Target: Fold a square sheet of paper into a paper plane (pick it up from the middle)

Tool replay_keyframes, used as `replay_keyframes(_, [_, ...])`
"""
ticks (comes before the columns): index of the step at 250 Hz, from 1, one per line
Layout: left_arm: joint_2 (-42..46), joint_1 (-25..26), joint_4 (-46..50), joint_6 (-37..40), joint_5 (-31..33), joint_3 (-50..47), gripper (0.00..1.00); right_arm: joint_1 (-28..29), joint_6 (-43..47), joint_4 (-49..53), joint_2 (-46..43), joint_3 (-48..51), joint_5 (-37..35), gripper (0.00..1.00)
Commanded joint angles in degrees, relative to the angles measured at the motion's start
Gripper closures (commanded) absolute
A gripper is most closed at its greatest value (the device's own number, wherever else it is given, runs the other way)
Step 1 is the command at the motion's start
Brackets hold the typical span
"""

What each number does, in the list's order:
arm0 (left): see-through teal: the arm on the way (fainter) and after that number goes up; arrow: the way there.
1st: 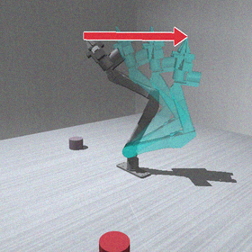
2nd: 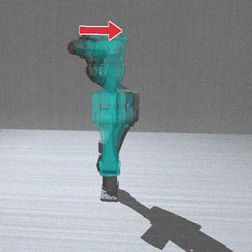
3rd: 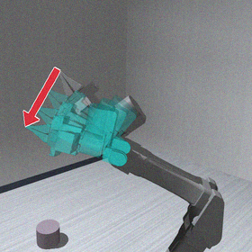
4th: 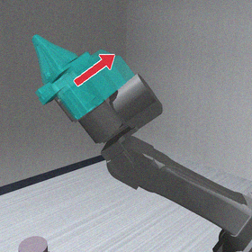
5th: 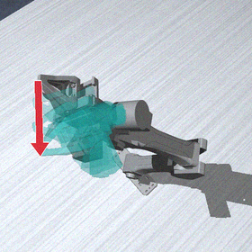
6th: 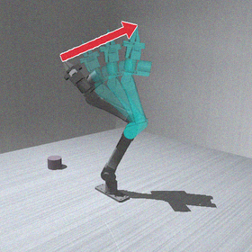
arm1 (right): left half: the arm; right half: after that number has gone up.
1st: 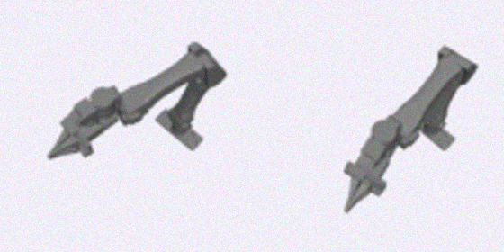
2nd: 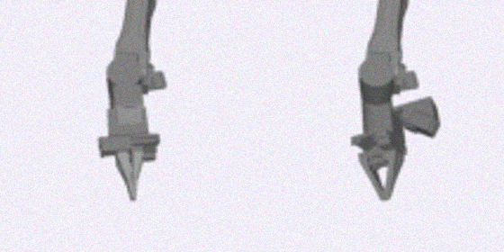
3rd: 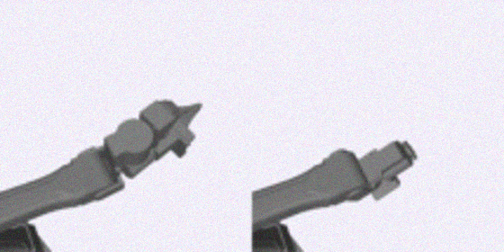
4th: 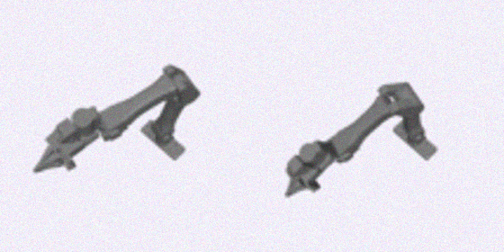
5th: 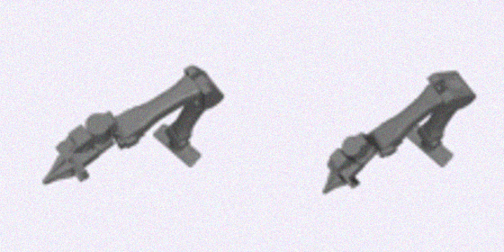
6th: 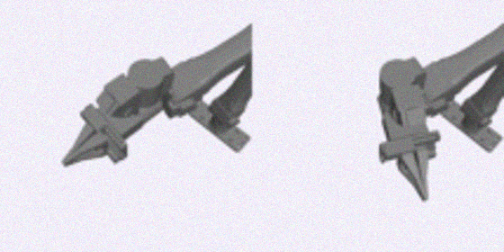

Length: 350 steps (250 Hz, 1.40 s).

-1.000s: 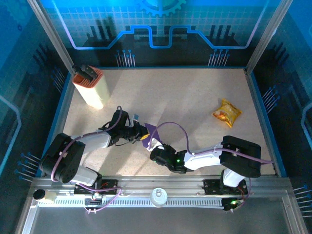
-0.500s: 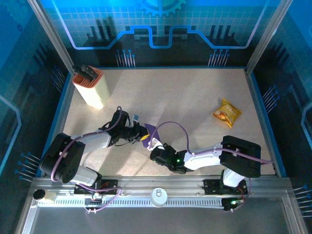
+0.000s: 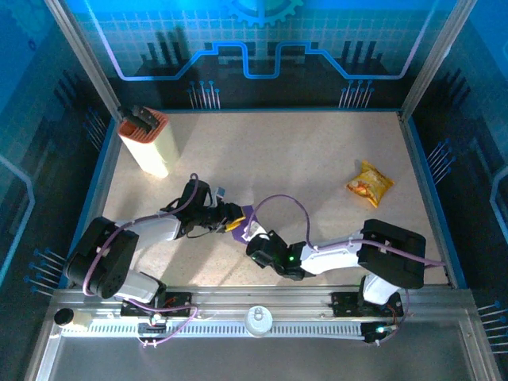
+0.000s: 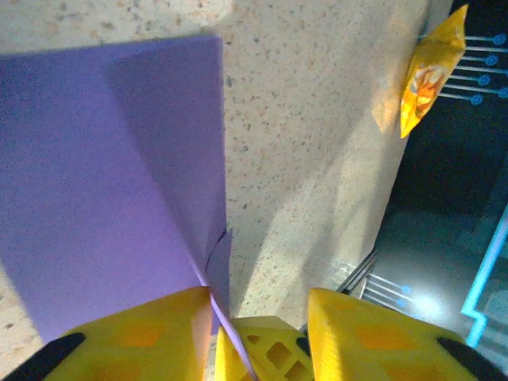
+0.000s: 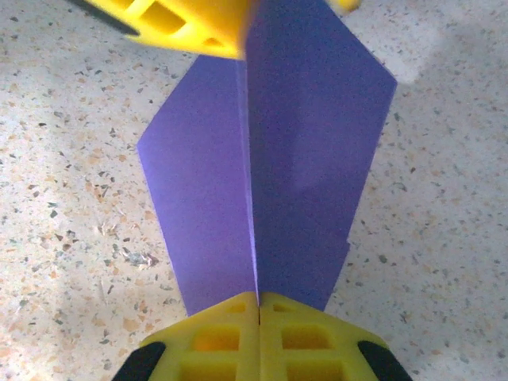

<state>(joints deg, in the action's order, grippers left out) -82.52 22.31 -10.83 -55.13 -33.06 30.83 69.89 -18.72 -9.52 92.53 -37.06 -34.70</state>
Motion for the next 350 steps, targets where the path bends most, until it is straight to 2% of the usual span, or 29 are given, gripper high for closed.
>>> replay_keyframes(1, [3.7, 0.3, 3.8, 0.8, 3.2, 0.9, 0.41, -2.1, -3.5, -4.4, -2.4, 2.5, 4.9, 0.98])
replay_keyframes(15, [5.3, 0.6, 5.0, 0.4, 4.9, 0.7, 0.32, -3.4, -5.1, -6.3, -3.4, 3.9, 8.2, 0.97])
replay_keyframes(28, [6.8, 0.3, 6.2, 0.3, 6.4, 0.6, 0.27, -5.2, -7.1, -9.4, -4.1, 5.3, 11.9, 0.97])
replay_keyframes(57, [8.7, 0.3, 7.9, 0.4, 8.3, 0.3, 0.26, -9.0, -10.7, -15.0, -5.2, 8.0, 20.4, 0.97])
replay_keyframes(119, [8.8, 0.3, 7.4, 0.5, 7.4, -0.4, 0.26, -16.4, -18.2, -22.1, -5.3, 11.0, 35.2, 0.97])
replay_keyframes(188, [8.8, 0.3, 6.9, 0.4, 7.0, -0.8, 0.26, -19.6, -21.9, -23.3, -3.0, 10.9, 41.5, 0.96])
replay_keyframes(218, [8.6, 0.3, 6.2, 0.5, 6.4, -0.7, 0.26, -18.7, -19.7, -21.3, -2.6, 9.7, 40.1, 0.95])
replay_keyframes(248, [7.3, 0.3, 5.4, -0.1, 5.3, 0.0, 0.22, -14.5, -13.3, -12.8, -2.8, 5.2, 34.0, 0.92])
replay_keyframes(287, [4.6, 0.3, 7.7, -0.7, 6.7, 1.6, 0.23, -10.7, -9.0, -8.6, -3.1, 2.6, 26.7, 0.89])
replay_keyframes(350, [1.9, 0.3, 11.1, -1.3, 8.1, 4.0, 0.34, -6.5, -3.9, -3.4, -3.3, 0.1, 20.9, 0.84])
